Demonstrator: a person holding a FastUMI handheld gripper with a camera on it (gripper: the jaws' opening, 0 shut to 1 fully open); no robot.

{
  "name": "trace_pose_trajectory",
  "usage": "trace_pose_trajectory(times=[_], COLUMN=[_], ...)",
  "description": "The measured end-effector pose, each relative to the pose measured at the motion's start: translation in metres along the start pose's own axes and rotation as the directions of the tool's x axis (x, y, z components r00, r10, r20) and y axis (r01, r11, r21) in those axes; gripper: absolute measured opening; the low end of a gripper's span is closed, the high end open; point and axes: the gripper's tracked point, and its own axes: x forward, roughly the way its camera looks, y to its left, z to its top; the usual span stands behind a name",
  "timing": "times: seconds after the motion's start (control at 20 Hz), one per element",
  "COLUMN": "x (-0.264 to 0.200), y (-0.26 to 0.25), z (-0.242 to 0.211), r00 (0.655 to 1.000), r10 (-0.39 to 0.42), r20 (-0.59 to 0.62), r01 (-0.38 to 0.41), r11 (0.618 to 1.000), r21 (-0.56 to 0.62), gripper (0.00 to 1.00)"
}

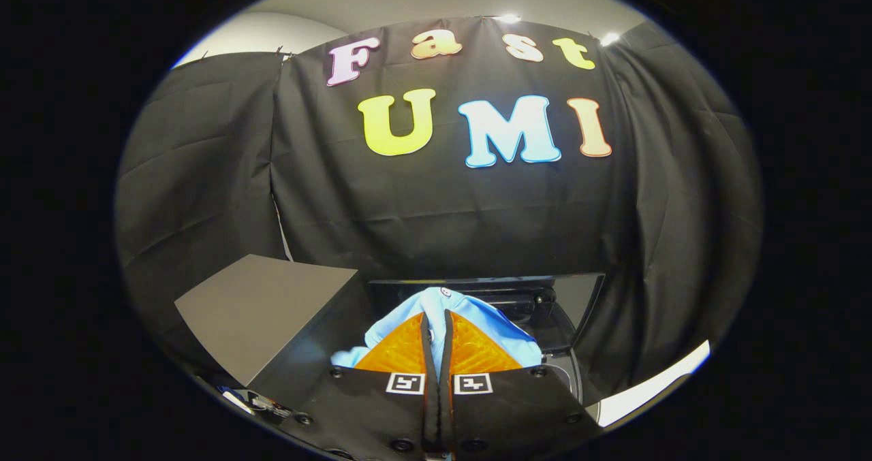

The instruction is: Put the clothes into the washing machine and then close the washing machine lid.

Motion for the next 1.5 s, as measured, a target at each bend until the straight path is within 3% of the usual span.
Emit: trace_pose_trajectory(times=[0.6, 1.0, 1.5], x=[0.023, 0.040, 0.045], y=[-0.032, -0.048, -0.059], z=[-0.076, -0.139, -0.174], r00=[0.993, 0.970, 0.948], r10=[-0.029, -0.058, -0.082], r20=[-0.114, -0.234, -0.309], r01=[0.032, 0.064, 0.097], r11=[0.999, 0.998, 0.995], r21=[0.020, 0.017, 0.035], gripper=[0.02, 0.02, 0.03])
